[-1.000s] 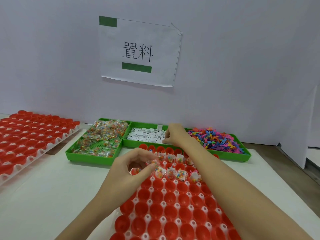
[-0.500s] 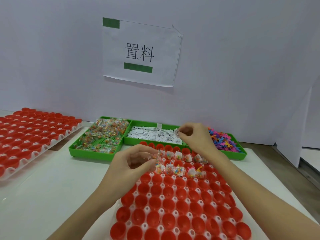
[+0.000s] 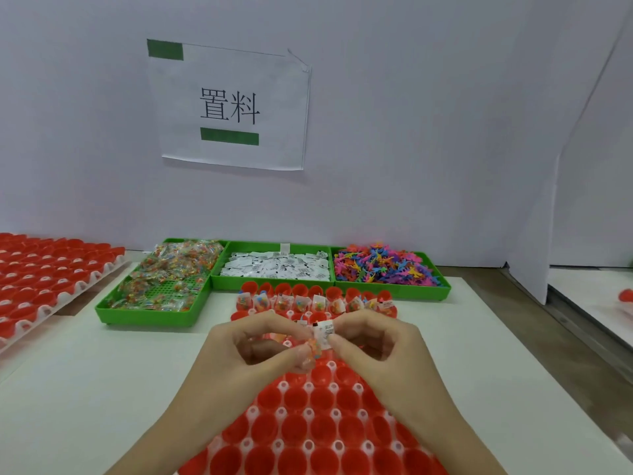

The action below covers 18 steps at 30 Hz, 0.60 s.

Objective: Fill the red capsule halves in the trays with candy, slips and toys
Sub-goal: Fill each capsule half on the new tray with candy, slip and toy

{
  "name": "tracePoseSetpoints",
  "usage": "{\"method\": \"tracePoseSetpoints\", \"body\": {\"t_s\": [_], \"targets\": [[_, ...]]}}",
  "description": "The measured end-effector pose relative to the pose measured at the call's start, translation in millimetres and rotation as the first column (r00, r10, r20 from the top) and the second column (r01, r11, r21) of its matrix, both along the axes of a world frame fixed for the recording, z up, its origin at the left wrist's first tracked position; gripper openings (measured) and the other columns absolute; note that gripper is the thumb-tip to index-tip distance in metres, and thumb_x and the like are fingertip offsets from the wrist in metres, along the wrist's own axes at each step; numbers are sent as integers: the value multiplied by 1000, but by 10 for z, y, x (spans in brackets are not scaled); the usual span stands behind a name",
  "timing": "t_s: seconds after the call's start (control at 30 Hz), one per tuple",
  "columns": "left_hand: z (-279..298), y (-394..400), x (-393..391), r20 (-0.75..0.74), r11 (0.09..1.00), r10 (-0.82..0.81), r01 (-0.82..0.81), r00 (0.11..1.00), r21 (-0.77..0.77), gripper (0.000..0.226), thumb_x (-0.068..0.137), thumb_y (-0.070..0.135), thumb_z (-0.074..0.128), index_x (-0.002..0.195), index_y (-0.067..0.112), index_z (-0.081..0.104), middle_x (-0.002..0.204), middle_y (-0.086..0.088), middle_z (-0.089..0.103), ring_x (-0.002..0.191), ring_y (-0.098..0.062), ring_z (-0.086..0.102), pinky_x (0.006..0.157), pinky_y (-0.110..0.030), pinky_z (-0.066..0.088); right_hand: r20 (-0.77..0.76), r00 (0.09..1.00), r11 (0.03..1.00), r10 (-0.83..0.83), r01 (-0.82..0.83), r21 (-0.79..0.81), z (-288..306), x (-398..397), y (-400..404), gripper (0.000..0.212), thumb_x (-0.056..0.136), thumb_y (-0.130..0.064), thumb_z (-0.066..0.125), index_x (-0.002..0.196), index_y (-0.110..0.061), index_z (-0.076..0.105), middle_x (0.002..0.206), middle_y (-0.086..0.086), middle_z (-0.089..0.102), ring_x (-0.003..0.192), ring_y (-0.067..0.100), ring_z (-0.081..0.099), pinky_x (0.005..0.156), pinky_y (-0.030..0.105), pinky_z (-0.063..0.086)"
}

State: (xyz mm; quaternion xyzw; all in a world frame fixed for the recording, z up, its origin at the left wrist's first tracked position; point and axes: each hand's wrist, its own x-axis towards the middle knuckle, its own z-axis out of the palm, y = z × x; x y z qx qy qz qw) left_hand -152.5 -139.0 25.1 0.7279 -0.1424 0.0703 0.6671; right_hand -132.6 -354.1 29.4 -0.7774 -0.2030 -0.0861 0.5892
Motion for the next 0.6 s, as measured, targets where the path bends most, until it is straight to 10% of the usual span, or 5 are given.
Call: {"method": "tracePoseSetpoints", "body": {"t_s": [0.6], "targets": [[26,-23,-16,51,995,84,-87,995,51,12,73,27,82,85,25,78,78,-11,77,76,-22,77,74,-24,60,-21,999,990,-43,40,-136,190,190,-226,24,98,-9,63,100,-28,78,86,-7,78,79,10,75,72,16,56]]}}
